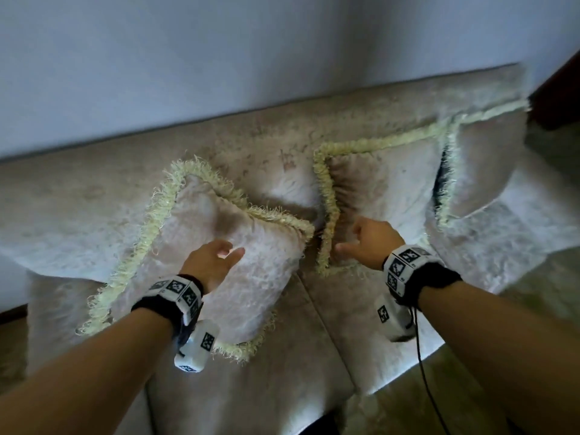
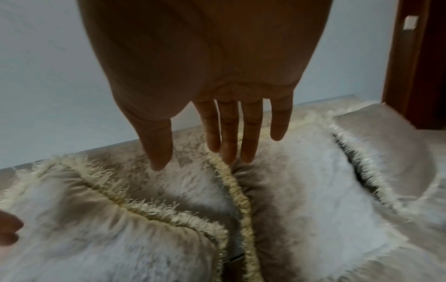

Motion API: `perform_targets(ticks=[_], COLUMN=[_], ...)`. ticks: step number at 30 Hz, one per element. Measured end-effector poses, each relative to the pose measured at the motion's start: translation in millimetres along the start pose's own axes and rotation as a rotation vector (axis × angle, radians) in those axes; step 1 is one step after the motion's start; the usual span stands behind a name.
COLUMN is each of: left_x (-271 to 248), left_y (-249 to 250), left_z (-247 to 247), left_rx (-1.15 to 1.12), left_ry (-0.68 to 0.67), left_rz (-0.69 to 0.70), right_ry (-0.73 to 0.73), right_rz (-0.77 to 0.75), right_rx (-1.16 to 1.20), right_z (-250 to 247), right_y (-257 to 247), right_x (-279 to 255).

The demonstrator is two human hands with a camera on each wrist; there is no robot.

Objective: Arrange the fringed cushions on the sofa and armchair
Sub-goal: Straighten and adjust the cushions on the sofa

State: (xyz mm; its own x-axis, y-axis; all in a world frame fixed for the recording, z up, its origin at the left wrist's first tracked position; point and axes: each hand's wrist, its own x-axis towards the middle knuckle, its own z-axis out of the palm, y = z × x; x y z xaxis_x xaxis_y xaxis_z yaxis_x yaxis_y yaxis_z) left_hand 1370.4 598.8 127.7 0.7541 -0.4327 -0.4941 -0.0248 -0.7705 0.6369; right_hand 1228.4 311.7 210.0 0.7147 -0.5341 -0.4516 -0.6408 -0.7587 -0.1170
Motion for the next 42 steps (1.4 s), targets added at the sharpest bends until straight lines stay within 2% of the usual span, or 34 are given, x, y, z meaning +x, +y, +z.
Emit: perform_targets(ticks=[4, 9, 15, 20, 27, 34, 42], left_x=[-17.1, -48.4, -99.1, -153.9, -215.6, -235.2, -197.3], left_y=[64.4, 138.7, 210.2, 273.8, 363.6, 431.5, 474.1], left_z=[22.5, 50.6, 112.5, 175.9, 256.4, 294.3, 330.8], left_rx=[0.281, 0.404, 0.488, 0.61, 0.731, 0.812, 0.83], left_ry=[-0.122, -0.116, -0.087, -0.125, -0.125, -0.13, -0.179], left_rz=[0.22, 0.404, 0.464, 0.472, 0.579, 0.61, 0.596], right_ry=[-0.009, 0.022, 0.081, 0.101, 0.141, 0.181, 0.111], right_rz=[0.066, 0.099, 0.09, 0.098, 0.188, 0.204, 0.183], right_rx=[-0.042, -0.033, 0.036, 0.071, 0.08, 0.135, 0.132], right_z=[-17.3, -38.2, -48.7, -55.6, -74.8, -89.2, -95.8], right_y=[61.4, 127.0, 215.9, 308.8, 424.5, 477.3, 508.0], right_x=[-39.2, -82.8, -145.1, -209.4, -267.7, -272.5, -226.7])
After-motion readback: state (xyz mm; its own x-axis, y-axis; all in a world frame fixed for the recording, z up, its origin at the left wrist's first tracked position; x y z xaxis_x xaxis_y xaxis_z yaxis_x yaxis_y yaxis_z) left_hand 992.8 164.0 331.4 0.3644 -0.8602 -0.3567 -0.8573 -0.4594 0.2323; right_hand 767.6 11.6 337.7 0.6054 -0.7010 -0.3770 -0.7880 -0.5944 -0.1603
